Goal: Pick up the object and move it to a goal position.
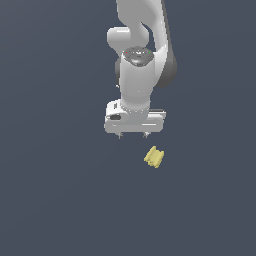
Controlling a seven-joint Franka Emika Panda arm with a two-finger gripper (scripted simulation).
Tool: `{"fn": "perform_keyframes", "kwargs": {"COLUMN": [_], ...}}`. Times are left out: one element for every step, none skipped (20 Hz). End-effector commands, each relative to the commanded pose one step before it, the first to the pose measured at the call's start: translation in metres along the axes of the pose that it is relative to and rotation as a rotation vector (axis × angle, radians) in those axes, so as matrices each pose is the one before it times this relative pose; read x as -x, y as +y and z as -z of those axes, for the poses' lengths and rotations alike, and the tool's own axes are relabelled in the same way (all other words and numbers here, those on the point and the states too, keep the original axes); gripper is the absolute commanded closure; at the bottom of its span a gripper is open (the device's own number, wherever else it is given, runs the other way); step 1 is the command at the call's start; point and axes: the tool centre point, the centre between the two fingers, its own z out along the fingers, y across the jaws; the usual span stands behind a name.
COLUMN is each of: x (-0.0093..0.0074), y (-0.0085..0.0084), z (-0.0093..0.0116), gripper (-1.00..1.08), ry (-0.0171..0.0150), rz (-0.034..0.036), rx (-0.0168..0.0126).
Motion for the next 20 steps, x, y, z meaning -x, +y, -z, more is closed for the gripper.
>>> {"fn": "perform_keyframes", "kwargs": {"x": [0.0, 0.0, 0.0, 0.0, 0.0, 0.0, 0.0, 0.0, 0.0, 0.0, 0.0, 0.00003, -0.00005, -0.00002, -0.00003, -0.00003, -0.00002, 0.0, 0.00002, 0.00001], "y": [0.00001, 0.0, 0.0, 0.0, 0.0, 0.0, 0.0, 0.0, 0.0, 0.0, 0.0, -0.00046, 0.00007, -0.00045, -0.0006, -0.00076, -0.00075, -0.00053, -0.00036, -0.00007], "z": [0.0, 0.0, 0.0, 0.0, 0.0, 0.0, 0.0, 0.0, 0.0, 0.0, 0.0, 0.0001, -0.00035, -0.00031, -0.00042, -0.00051, -0.00048, -0.00033, -0.00016, -0.0001], "gripper": [-0.92, -0.92, -0.92, -0.92, -0.92, -0.92, -0.92, -0.92, -0.92, -0.92, -0.92, -0.92, -0.92, -0.92, -0.92, -0.92, -0.92, -0.92, -0.92, -0.92], "ry": [0.0, 0.0, 0.0, 0.0, 0.0, 0.0, 0.0, 0.0, 0.0, 0.0, 0.0, 0.0, -0.00099, -0.00122, -0.00169, -0.00212, -0.00212, -0.00161, -0.00107, -0.00067], "rz": [0.0, 0.0, 0.0, 0.0, 0.0, 0.0, 0.0, 0.0, 0.0, 0.0, 0.0, 0.0, -0.00193, -0.00235, -0.00322, -0.00394, -0.00375, -0.00264, -0.00152, -0.00066], "rx": [0.0, 0.0, 0.0, 0.0, 0.0, 0.0, 0.0, 0.0, 0.0, 0.0, 0.0, 0.0, -0.00101, -0.00125, -0.00174, -0.00219, -0.0022, -0.00169, -0.00114, -0.00073]}}
